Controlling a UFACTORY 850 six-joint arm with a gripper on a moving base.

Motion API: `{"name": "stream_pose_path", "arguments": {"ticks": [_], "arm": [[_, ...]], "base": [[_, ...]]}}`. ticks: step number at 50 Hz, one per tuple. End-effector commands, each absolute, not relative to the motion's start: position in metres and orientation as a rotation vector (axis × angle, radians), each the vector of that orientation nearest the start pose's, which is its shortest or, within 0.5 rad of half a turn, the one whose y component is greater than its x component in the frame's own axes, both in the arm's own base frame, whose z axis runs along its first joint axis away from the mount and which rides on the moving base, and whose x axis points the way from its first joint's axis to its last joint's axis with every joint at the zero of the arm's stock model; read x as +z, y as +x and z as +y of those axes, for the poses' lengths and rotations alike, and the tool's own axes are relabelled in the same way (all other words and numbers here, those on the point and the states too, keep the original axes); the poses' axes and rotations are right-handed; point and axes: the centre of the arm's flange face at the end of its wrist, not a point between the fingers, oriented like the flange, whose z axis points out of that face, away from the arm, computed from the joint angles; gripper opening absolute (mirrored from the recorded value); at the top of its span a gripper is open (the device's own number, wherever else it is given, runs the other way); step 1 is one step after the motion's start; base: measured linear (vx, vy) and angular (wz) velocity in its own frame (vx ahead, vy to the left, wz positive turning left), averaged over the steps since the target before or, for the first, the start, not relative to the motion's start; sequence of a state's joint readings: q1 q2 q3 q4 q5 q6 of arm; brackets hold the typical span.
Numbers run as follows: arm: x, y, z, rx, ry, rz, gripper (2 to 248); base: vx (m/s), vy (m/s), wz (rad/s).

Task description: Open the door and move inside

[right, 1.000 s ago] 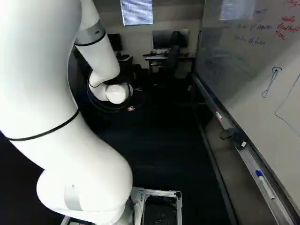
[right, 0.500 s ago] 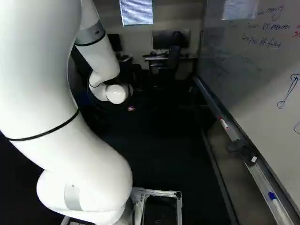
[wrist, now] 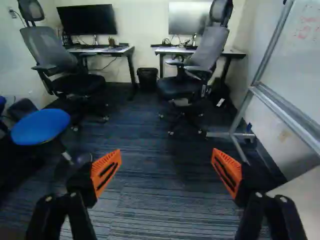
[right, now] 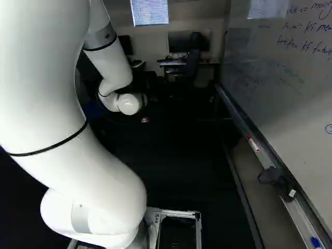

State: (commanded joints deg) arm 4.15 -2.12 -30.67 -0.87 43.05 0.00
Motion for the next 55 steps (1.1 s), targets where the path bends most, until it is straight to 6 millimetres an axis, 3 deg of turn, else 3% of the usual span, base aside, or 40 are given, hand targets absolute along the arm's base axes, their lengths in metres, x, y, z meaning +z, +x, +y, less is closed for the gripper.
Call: {"name": "stream_pose_path", "arguments": {"ticks": [55], "arm": [[0.4228,0.4340,0.0324,-1.811,-2.510,-0.114,247]], "base": [[0.184,0.007,-0.007]]}}
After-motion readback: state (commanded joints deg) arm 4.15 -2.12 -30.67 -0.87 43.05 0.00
